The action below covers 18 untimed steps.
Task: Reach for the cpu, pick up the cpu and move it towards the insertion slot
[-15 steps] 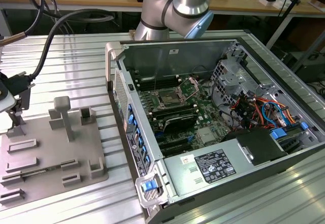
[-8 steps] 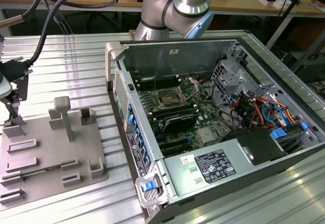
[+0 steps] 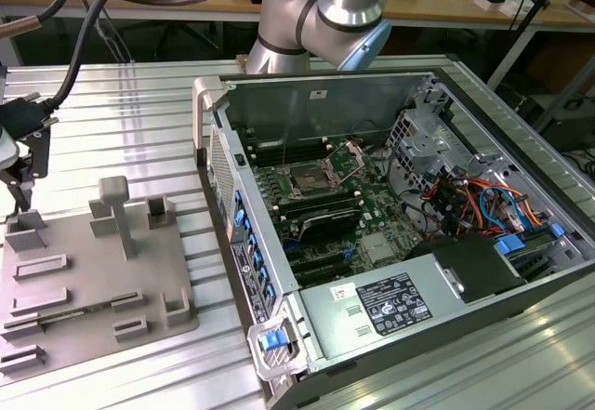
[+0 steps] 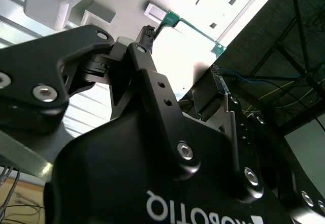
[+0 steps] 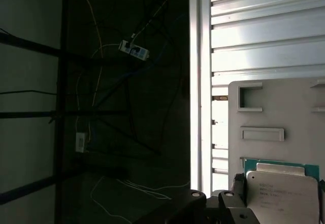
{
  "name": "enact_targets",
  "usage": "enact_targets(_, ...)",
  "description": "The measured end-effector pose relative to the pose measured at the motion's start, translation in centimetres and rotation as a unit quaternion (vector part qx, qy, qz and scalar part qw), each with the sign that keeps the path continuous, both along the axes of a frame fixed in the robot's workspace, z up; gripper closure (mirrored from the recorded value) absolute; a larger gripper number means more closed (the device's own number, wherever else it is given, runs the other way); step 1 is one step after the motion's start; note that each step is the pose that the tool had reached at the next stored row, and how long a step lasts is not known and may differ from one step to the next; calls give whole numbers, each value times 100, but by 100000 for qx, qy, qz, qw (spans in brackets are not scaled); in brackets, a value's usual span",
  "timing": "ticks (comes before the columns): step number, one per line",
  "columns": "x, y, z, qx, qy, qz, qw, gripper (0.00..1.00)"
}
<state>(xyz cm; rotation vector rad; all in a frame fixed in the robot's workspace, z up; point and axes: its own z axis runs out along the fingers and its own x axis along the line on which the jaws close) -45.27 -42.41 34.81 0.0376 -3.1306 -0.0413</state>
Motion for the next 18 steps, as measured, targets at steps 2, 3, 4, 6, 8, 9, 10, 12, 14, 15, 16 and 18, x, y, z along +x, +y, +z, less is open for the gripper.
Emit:
enact_targets(2, 1, 0, 2, 1, -2, 0, 100000, 45)
enact_targets(3, 2, 0, 3, -3, 3, 0, 100000, 45)
enact_targets(4, 8, 0, 3, -7, 8, 1, 100000, 45)
enact_targets(6, 24, -1, 2, 0, -1, 8, 100000, 45)
enact_targets(8, 44, 0, 3, -3, 4, 0, 100000, 45)
enact_targets(9, 45, 0, 3, -1, 4, -2, 100000, 45)
enact_targets(10, 45, 0, 4, 1, 0, -7, 100000, 45)
enact_targets(12, 45, 0, 17, -3, 4, -3, 100000, 45)
enact_targets(14, 46, 0, 58, -3, 3, 0, 100000, 45)
enact_targets(15, 46, 0, 67, -3, 0, 0, 100000, 45)
enact_targets(16, 45, 0, 69, 3, -7, -1, 100000, 45)
enact_targets(18, 46, 0, 70, 8, -16, -2, 100000, 45)
